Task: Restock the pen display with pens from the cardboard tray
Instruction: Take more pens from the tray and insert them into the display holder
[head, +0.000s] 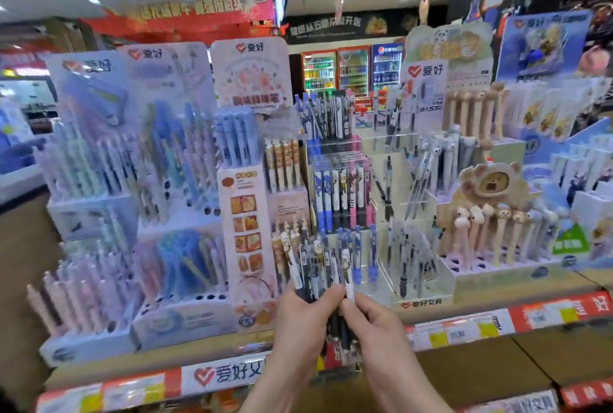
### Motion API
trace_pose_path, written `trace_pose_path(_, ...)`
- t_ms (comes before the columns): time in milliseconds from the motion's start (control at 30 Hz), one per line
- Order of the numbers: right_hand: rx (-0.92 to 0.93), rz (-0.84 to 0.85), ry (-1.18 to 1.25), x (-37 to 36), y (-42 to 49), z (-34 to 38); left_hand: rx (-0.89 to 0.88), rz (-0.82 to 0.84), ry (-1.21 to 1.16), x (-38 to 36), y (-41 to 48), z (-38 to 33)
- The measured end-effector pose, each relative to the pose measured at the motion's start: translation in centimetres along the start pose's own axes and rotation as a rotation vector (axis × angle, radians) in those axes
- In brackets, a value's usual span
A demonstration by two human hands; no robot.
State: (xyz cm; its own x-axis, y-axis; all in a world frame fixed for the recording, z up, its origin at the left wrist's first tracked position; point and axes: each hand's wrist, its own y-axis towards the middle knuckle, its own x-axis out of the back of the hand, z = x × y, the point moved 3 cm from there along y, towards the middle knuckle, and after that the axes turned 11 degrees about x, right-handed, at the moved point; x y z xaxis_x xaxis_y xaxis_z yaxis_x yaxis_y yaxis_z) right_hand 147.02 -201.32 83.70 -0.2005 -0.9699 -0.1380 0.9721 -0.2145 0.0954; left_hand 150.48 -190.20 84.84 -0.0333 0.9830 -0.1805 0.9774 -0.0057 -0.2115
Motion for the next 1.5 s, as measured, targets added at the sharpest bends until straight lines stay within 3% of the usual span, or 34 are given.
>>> trace_pose_path(233,-0.003,-0.044,0.061,-0.5,0.9,0.9,0.017,0.1,-0.074,-0.2,1.5,-1.0)
trace_pose_path(567,-0.004,-0.093,0.061,1.1,2.4,0.7,-0.002,0.07,-0.045,-1.1,2.5,-0.4)
trace_pose_path(900,0.098,-0.001,-0.186,4.9,4.1,3.0,-0.071,0.001,0.032,-0.8,2.7,-0.4)
trace_pose_path(1167,0.285,-0.011,-0.52,8.0,7.4,6.5,-0.084,-0.034,0.052,-0.1,1.9,-0.2)
trace_pose_path(1500,0.356,-0.071,-0.856,6.7,9.5,6.1,-0.098,0.0,0.007,0.0,2.3,-0.5)
